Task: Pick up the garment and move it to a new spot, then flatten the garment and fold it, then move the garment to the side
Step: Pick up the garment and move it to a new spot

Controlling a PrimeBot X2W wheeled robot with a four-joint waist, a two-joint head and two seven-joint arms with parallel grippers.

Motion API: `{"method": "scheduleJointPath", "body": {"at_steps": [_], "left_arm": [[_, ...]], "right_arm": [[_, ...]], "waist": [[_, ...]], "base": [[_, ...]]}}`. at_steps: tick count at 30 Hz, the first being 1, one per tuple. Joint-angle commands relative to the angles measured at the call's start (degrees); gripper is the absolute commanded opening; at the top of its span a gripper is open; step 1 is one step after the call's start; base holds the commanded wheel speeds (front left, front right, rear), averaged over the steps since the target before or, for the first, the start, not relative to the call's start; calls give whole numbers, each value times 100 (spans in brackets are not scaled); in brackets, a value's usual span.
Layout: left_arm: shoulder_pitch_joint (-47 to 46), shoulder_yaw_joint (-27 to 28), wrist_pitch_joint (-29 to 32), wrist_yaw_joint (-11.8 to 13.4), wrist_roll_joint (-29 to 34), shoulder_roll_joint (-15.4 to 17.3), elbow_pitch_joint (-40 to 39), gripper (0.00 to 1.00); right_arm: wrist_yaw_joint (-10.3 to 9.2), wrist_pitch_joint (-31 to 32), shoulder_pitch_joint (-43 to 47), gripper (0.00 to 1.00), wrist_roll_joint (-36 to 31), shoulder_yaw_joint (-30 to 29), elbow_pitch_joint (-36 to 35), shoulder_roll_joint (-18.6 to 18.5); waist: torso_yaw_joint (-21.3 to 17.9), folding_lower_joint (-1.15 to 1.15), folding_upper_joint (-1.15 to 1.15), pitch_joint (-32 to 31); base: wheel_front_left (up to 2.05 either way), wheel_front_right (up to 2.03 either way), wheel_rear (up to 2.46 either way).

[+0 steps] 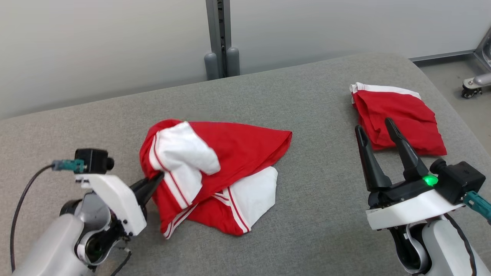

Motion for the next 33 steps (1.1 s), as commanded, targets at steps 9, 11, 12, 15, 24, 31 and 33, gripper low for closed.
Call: {"method": "scheduleJointPath", "body": {"at_steps": [9,11,12,15,24,31,33], "left_arm": [[180,-141,-1168,-119,271,-104,1156,100],[148,-233,-1464,-113,445,-84,1135,100],[136,-274,-1616,-116,541,-67,1100,100],[120,-279,-2074,-93,799,16,936,100],[562,77,-3268,813,1444,303,-106,100],[1746,1103,-3566,1648,2071,82,-1467,100],[2097,1394,-3563,1788,2410,-101,-1776,100]], "right_arm": [[1,-27,62,100,-1,-39,83,-111],[1,-27,106,100,-16,-47,101,-119],[1,-27,113,100,-20,-45,111,-127],[1,-27,154,100,-29,-51,124,-145],[1,-27,378,100,-261,-314,148,-68],[1,-27,518,100,-334,-438,171,0],[1,-27,569,100,-317,-468,186,12]], "waist": [[162,0,0,-16],[232,0,0,-24],[268,0,0,-29],[384,0,0,-48],[706,0,0,-111],[830,0,0,-122],[843,0,0,-129]], "base": [[0,0,0],[0,0,0],[0,0,0],[0,0,0],[0,0,0],[0,0,0],[0,0,0]]}}
